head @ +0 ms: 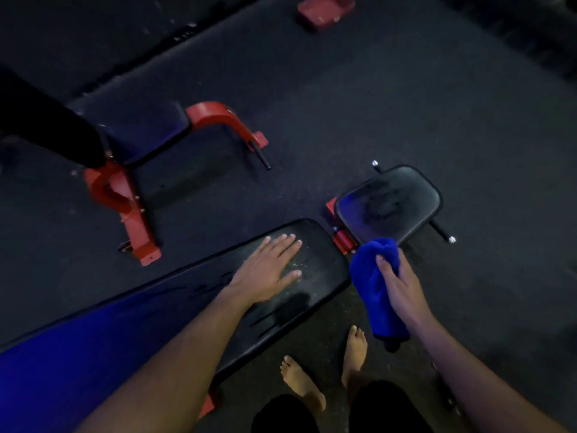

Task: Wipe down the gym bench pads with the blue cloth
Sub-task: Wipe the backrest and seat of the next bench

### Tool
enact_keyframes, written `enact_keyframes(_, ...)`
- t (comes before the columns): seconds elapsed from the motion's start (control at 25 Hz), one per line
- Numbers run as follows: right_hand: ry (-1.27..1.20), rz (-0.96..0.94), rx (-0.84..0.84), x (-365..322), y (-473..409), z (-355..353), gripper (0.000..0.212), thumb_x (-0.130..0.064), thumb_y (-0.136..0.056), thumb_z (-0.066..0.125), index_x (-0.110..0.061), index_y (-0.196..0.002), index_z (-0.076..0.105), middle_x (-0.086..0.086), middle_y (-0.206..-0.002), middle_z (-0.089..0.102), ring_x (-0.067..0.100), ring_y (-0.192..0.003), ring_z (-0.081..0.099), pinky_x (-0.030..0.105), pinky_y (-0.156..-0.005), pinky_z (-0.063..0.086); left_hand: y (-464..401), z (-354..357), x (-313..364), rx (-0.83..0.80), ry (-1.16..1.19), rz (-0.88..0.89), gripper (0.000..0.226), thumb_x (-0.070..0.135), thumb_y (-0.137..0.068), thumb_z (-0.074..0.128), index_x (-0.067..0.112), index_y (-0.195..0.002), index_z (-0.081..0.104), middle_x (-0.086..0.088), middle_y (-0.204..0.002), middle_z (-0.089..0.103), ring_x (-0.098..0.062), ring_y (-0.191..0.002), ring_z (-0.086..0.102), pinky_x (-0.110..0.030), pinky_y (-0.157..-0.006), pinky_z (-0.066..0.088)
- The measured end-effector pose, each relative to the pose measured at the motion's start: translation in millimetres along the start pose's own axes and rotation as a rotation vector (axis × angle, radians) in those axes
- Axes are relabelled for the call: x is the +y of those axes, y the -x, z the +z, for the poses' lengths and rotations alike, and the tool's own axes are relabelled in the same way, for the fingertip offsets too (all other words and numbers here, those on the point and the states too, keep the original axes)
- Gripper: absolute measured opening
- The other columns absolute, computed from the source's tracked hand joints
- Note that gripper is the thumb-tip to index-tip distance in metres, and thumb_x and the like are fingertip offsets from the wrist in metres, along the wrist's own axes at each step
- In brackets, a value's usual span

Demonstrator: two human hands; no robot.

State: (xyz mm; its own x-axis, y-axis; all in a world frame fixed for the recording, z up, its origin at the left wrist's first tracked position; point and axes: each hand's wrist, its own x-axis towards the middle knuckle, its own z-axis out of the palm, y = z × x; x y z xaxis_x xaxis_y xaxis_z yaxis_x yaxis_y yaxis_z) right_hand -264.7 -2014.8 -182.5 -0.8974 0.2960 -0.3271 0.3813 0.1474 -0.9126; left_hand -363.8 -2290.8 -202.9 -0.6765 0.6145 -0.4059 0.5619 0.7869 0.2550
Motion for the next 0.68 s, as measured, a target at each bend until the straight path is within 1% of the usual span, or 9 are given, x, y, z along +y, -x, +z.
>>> enact_keyframes(0.08,-0.022,0.01,-0.046,-25.9,22.3,19.2,0.016,-0.02,-0.103,0.05,-0.017,-0.117,0.058,-0.003,-0.105,0.067,-0.008,-0.09,0.06,0.005,-0.078,0.043,65.2,-12.7,-14.4,0.026,-0.028,-0.086,0.071,0.058,-0.106,0.028,0.023,-0.165,0.008,0.001,-0.172,0.006,-0.014,-0.158,0.002,-0.03,-0.123,-0.014)
enact_keyframes(0.16,0.01,-0.03,-0.144,-46.9,43.0,45.1,0.015,-0.02,-0.103,0.049,-0.016,-0.116,0.057,-0.006,-0.102,0.065,0.0,-0.091,0.06,0.005,-0.078,0.04,136.1,-18.5,-31.5,0.081,-0.027,-0.227,0.076,0.063,-0.101,0.018,0.022,-0.164,0.01,0.001,-0.172,0.008,-0.014,-0.158,0.004,-0.029,-0.121,-0.017)
enact_keyframes(0.28,0.06,-0.08,-0.268,-63.6,61.6,81.3,0.014,-0.025,-0.103,0.05,-0.025,-0.115,0.056,-0.013,-0.104,0.064,0.009,-0.098,0.058,0.023,-0.088,0.038,229.6,-20.0,-45.7,0.184,-0.013,-0.434,0.084,0.067,-0.093,0.007,0.022,-0.164,0.012,0.002,-0.171,0.008,-0.013,-0.158,0.003,-0.03,-0.121,-0.016)
enact_keyframes(0.32,0.081,-0.096,-0.317,-70.7,67.2,95.7,0.013,-0.026,-0.103,0.05,-0.026,-0.114,0.056,-0.013,-0.104,0.064,0.011,-0.098,0.059,0.027,-0.087,0.038,262.2,-18.3,-48.3,0.216,-0.014,-0.516,0.084,0.067,-0.093,0.007,0.021,-0.164,0.012,0.003,-0.171,0.008,-0.013,-0.158,0.003,-0.032,-0.122,-0.014)
enact_keyframes(0.4,0.12,-0.122,-0.413,-85.9,76.3,121.6,0.009,-0.025,-0.102,0.05,-0.023,-0.109,0.056,-0.009,-0.1,0.064,0.012,-0.093,0.058,0.025,-0.081,0.04,317.7,-10.5,-49.4,0.28,-0.039,-0.684,0.081,0.064,-0.097,0.012,0.018,-0.163,0.017,0.002,-0.169,0.011,-0.015,-0.157,0.007,-0.035,-0.125,-0.01)
enact_keyframes(0.48,0.129,-0.154,-0.51,-101.4,83.9,145.3,0.005,-0.023,-0.102,0.051,-0.023,-0.102,0.056,-0.007,-0.098,0.064,0.012,-0.09,0.058,0.016,-0.077,0.041,359.1,-0.7,-45.0,0.331,-0.052,-0.85,0.075,0.058,-0.1,0.024,0.012,-0.16,0.031,-0.005,-0.167,0.026,-0.021,-0.155,0.023,-0.039,-0.128,0.0)
enact_keyframes(0.52,0.142,-0.179,-0.58,-109.1,87.2,157.6,0.005,-0.023,-0.101,0.051,-0.025,-0.099,0.056,-0.009,-0.097,0.064,0.012,-0.091,0.059,0.017,-0.076,0.041,375.0,5.1,-40.8,0.347,-0.041,-0.936,0.072,0.055,-0.101,0.029,0.01,-0.157,0.038,-0.008,-0.164,0.034,-0.024,-0.152,0.032,-0.041,-0.126,0.006)
enact_keyframes(0.6,0.195,-0.214,-0.707,-120.4,91.8,183.2,0.009,-0.025,-0.101,0.053,-0.034,-0.098,0.055,-0.015,-0.098,0.063,0.012,-0.092,0.059,0.028,-0.078,0.041,393.4,17.3,-31.5,0.394,-0.01,-1.059,0.068,0.049,-0.101,0.036,0.007,-0.153,0.044,-0.011,-0.16,0.042,-0.028,-0.148,0.04,-0.042,-0.124,0.012)
enact_keyframes(0.68,0.289,-0.279,-0.832,-131.7,96.8,215.2,0.013,-0.03,-0.1,0.053,-0.044,-0.1,0.052,-0.019,-0.102,0.061,0.01,-0.094,0.058,0.033,-0.083,0.039,402.2,32.2,-21.6,0.448,0.002,-1.15,0.067,0.047,-0.101,0.037,0.006,-0.154,0.043,-0.013,-0.16,0.042,-0.029,-0.148,0.04,-0.041,-0.125,0.009)
